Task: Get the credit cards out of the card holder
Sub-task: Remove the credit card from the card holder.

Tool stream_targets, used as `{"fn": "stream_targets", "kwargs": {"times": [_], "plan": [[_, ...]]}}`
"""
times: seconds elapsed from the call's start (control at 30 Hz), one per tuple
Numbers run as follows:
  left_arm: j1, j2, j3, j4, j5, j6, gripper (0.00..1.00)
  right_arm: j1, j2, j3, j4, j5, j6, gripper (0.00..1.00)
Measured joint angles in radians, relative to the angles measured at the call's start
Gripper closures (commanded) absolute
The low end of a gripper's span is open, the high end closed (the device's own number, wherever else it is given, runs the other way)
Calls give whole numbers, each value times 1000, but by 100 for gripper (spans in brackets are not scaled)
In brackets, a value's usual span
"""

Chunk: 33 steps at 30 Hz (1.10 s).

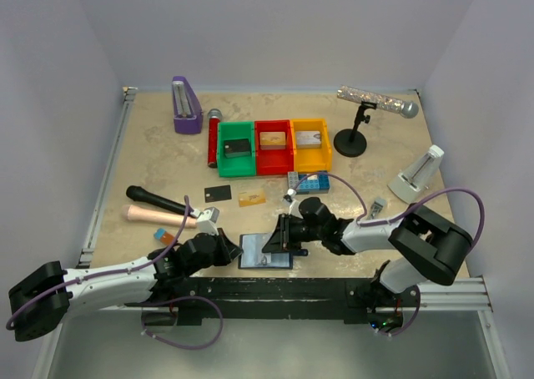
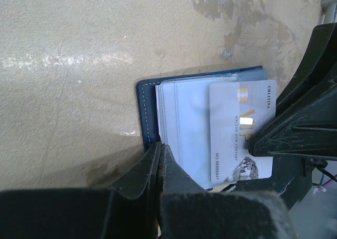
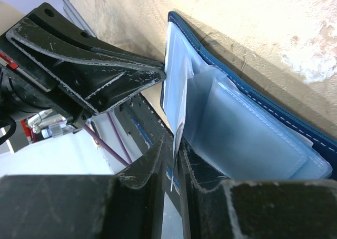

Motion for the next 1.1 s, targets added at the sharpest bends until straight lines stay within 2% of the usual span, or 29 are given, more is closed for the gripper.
{"fn": "stream_targets", "kwargs": {"times": [0.27, 0.57, 1.1], "plan": [[0, -3, 0, -4, -2, 0, 100, -2, -7, -1, 0, 0, -3, 86], [0, -28, 0, -28, -8, 0, 100, -8, -10, -4, -18, 8, -9, 100], [0, -87, 0, -93, -14, -6, 100, -40, -109, -41, -150, 56, -22, 100]]}}
